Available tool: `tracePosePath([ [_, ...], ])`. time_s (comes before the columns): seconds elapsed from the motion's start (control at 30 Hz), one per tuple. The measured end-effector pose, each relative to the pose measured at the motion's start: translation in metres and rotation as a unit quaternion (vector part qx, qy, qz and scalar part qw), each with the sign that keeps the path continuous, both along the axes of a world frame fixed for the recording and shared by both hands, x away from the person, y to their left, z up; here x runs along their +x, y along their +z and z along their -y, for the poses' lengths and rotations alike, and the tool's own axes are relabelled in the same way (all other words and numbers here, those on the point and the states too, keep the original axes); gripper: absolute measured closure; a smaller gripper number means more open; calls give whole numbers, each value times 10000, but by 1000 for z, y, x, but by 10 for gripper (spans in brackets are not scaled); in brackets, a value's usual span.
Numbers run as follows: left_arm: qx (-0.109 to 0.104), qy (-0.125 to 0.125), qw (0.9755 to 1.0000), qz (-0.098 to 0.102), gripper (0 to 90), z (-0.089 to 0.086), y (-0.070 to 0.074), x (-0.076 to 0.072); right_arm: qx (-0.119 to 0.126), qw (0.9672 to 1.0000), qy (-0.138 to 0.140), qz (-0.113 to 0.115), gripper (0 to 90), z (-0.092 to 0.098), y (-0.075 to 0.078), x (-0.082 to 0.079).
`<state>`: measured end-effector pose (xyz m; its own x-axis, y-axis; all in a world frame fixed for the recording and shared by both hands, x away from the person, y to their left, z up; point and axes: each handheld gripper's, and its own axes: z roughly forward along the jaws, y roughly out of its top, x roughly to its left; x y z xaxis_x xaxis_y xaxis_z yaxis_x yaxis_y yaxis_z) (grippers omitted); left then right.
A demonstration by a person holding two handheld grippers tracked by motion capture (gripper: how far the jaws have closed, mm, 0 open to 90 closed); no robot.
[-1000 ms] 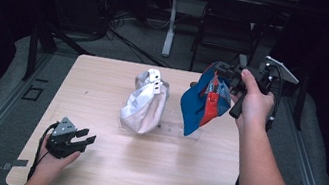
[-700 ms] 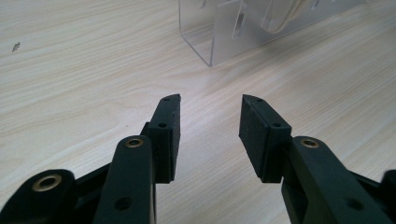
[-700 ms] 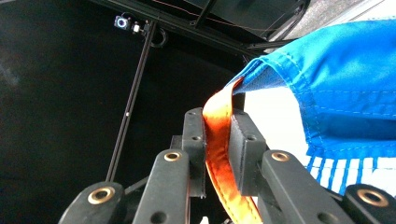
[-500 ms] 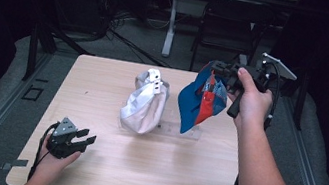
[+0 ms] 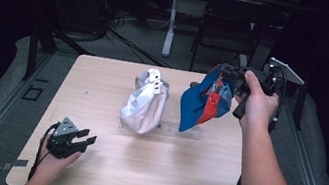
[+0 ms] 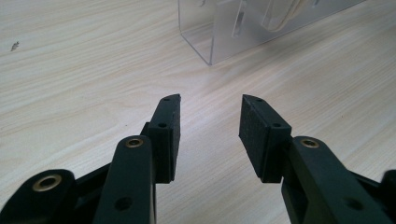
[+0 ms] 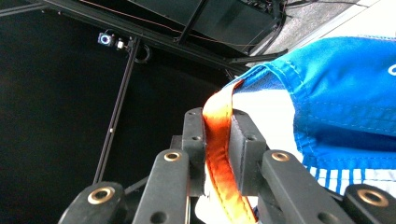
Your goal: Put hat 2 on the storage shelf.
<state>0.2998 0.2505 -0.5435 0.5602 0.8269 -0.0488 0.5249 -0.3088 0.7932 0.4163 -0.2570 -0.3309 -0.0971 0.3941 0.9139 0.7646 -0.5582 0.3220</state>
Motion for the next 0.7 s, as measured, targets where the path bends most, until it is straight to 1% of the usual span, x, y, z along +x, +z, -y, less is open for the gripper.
tracePosePath([
  [0.23, 8, -7, 10000, 9, 590, -1, 0, 0, 15, 10000, -53, -17, 779, 5, 0, -1],
  [0.3, 1, -3, 10000, 8, 590, -1, 0, 1, 29, 10000, -46, -46, 778, 5, -4, 0],
  [0.4, 0, 6, 10000, 0, 590, 0, 0, 0, -18, 9999, 2, -125, 778, 0, -7, 1],
  [0.43, 0, 6, 10000, 0, 590, 0, 0, 0, -18, 9999, 2, -125, 778, 0, -7, 1],
  [0.47, 3, 5, 10000, 0, 590, 0, 0, 0, -10, 9999, 55, -110, 778, -4, -10, 3],
  [0.57, 13, -2, 10000, -1, 590, -1, 0, 0, -32, 9998, 121, -163, 777, -11, -13, 4],
  [0.6, 14, -4, 10000, 4, 590, -1, 0, 0, -9, 9998, 120, -132, 777, -13, -15, 5],
  [0.7, 3, -11, 10000, 7, 590, -1, 0, 0, -31, 9997, 185, -182, 776, -17, -19, 6],
])
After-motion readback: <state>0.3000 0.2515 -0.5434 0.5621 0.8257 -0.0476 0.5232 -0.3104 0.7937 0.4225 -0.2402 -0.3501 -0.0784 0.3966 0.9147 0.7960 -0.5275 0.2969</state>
